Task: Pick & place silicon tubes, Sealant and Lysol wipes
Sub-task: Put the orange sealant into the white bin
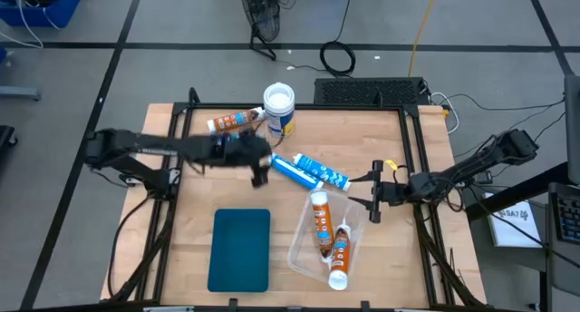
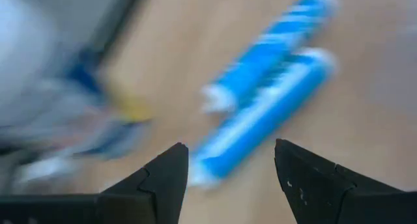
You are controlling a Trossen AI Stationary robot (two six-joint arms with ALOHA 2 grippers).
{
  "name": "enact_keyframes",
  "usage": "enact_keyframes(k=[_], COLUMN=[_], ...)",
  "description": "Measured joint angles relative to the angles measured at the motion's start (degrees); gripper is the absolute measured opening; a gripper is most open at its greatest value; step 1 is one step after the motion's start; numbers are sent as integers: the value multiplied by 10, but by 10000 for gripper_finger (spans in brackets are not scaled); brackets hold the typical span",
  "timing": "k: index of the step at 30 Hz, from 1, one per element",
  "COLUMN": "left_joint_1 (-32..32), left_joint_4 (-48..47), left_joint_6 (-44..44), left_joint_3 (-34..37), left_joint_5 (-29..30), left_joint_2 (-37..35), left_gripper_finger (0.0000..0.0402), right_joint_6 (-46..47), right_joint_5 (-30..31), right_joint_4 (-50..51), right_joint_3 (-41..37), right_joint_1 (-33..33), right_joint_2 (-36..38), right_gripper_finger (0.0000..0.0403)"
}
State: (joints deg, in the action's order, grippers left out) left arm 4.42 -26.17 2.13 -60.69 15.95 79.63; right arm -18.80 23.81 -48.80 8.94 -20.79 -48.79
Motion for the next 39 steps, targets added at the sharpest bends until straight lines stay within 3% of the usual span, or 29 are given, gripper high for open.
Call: enact_keyframes(k=[2,5,9,16,24,35,39], left_joint_1=[28,87,193,321,399,411,414], left_joint_4=[-112,-228,-320,-228,-187,-189,-175], left_joint_6=[2,16,35,-75,-123,-187,-197], left_joint_3=[-78,-156,-174,-99,-66,-66,-65], left_joint_5=[45,64,63,-48,-55,-83,-67], left_joint_2=[6,13,14,18,87,223,263], left_gripper_finger=[230,230,230,230,230,230,230], right_joint_6=[27,47,41,31,30,30,31], right_joint_5=[1,0,0,-1,-1,0,0], right_joint_4=[-6,-29,-58,-66,-84,-97,-96], right_joint_3=[-14,-33,-45,-46,-46,-46,-46], right_joint_1=[2,4,7,7,7,7,7], right_joint_2=[1,1,0,0,0,0,0], right_gripper_finger=[246,275,298,302,299,295,295])
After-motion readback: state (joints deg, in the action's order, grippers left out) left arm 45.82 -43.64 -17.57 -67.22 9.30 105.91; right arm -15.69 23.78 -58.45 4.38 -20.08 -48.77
